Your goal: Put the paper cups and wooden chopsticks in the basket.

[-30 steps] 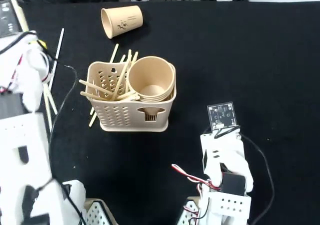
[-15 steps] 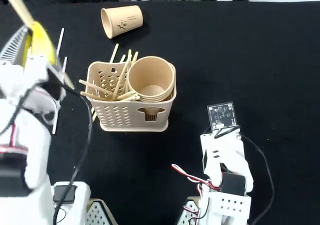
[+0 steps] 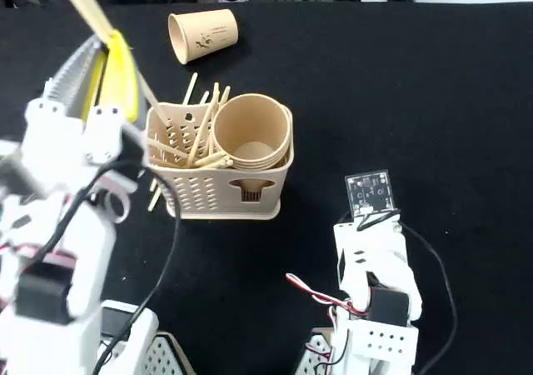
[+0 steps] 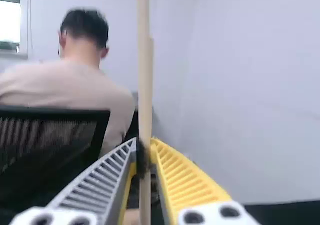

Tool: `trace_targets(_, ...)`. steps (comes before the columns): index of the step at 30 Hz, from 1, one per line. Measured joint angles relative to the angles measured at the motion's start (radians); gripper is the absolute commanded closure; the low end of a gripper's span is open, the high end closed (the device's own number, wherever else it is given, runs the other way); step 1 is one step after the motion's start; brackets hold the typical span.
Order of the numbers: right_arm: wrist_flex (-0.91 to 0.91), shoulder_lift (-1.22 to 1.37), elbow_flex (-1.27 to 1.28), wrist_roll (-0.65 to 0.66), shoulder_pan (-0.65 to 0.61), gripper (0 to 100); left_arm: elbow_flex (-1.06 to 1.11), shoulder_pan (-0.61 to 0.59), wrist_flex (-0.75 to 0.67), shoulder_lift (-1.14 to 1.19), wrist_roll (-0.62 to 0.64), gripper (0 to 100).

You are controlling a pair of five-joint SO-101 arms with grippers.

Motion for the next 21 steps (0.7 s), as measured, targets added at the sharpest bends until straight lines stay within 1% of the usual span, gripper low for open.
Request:
trace_targets(3, 0.0, 0.0, 0.0, 0.0, 0.0, 98.6, 0.144, 0.0, -0.084, 0.003, 0.0, 97)
trace_targets(5, 0.0, 0.0, 0.0, 0.0, 0.0, 98.6, 0.226, 0.002, -0.097, 0.011, 0.0, 97)
trace_targets(7, 0.0, 0.0, 0.0, 0.0, 0.0, 98.6, 0.258, 0.003, -0.097, 0.008, 0.0, 97)
trace_targets(10, 0.0, 0.0, 0.0, 0.0, 0.0, 98.6, 0.261, 0.005, -0.041, 0.008, 0.0, 97)
trace_targets(14, 0.0, 0.0, 0.0, 0.0, 0.0, 98.6, 0.261, 0.008, 0.064, 0.008, 0.0, 91)
trace_targets(17, 0.0, 0.0, 0.0, 0.0, 0.0, 98.6, 0.25, 0.008, 0.138, 0.008, 0.0, 89)
trace_targets(21, 0.0, 0.0, 0.0, 0.0, 0.0, 98.6, 0.245, 0.008, 0.17, 0.008, 0.0, 87)
